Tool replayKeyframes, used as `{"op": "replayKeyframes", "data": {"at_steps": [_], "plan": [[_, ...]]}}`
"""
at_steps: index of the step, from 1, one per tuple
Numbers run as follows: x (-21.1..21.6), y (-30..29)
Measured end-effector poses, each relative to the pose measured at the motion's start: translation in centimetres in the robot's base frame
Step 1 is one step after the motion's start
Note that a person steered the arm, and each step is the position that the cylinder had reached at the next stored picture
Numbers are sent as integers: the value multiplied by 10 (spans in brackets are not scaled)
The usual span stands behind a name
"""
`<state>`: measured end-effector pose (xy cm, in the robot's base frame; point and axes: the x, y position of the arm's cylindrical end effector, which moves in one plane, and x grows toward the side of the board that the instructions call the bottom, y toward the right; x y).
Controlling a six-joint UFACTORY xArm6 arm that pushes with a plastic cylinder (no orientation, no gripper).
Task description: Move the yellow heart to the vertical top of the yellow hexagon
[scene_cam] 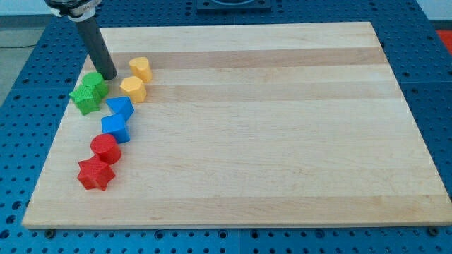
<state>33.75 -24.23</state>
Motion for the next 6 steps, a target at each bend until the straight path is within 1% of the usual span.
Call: {"op": "replayKeyframes", "data": {"at_steps": [2, 4, 6], "plan": [[5, 9], [5, 53], [5, 117]]}}
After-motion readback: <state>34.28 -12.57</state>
